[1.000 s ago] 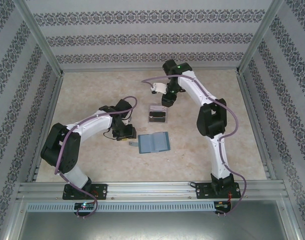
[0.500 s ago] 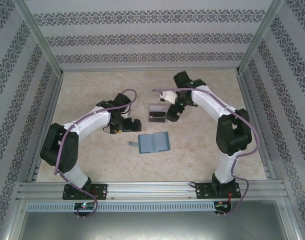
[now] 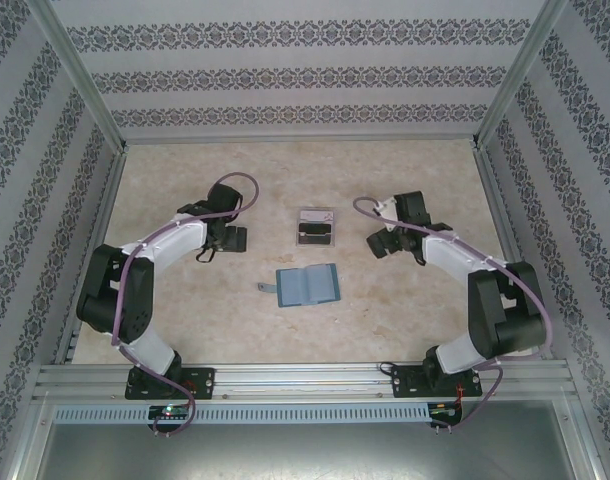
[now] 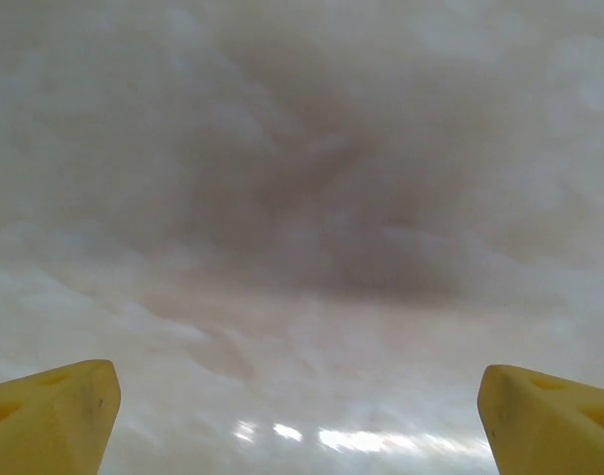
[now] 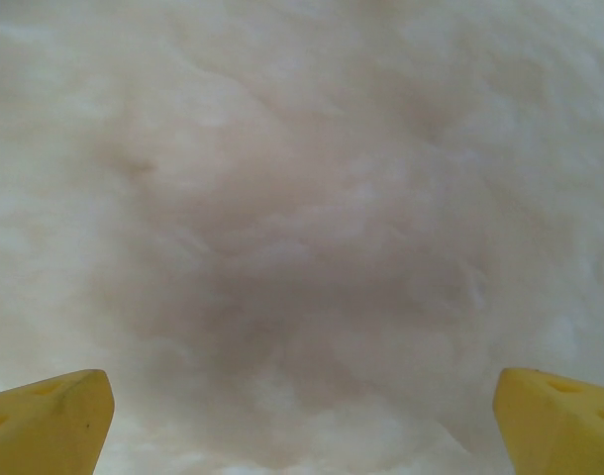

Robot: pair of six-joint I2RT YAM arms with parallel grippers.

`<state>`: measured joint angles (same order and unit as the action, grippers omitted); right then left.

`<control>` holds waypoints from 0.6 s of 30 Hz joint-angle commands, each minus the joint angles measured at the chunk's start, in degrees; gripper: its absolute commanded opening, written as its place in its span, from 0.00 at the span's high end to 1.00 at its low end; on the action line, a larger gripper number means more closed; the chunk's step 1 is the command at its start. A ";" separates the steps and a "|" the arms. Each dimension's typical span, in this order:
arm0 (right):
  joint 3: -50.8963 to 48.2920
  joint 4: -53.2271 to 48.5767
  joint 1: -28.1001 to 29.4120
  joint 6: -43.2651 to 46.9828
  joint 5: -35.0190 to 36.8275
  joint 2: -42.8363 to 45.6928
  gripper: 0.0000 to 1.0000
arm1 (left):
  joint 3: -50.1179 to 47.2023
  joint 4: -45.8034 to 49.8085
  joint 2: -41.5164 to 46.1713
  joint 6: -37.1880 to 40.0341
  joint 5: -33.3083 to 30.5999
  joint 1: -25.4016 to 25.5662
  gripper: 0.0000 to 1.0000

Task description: Take the credit cards out of the card holder

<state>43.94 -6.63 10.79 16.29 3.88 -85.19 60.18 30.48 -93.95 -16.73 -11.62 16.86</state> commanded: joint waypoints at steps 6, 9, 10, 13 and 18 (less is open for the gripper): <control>-9.74 26.84 -1.12 -9.48 8.79 2.48 0.02 | -7.97 -17.94 5.17 9.64 -11.39 -6.97 0.04; -12.11 34.37 -1.45 -10.17 9.30 2.53 0.02 | -16.34 -34.25 8.25 16.54 -9.33 -7.47 0.00; -12.72 36.60 -1.55 -10.70 9.46 2.42 0.02 | -19.31 -39.91 8.99 17.71 -9.27 -7.59 0.00; -15.05 43.08 -2.00 -12.13 10.45 1.38 0.02 | -27.59 -57.57 10.22 19.33 -2.79 -9.28 0.00; -18.68 49.12 -5.67 -16.64 9.68 1.57 0.02 | -34.63 -74.99 6.91 19.43 2.09 -12.02 0.00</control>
<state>27.46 34.22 7.33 4.10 13.06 -83.81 26.92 -26.02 -85.58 0.91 -13.56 6.81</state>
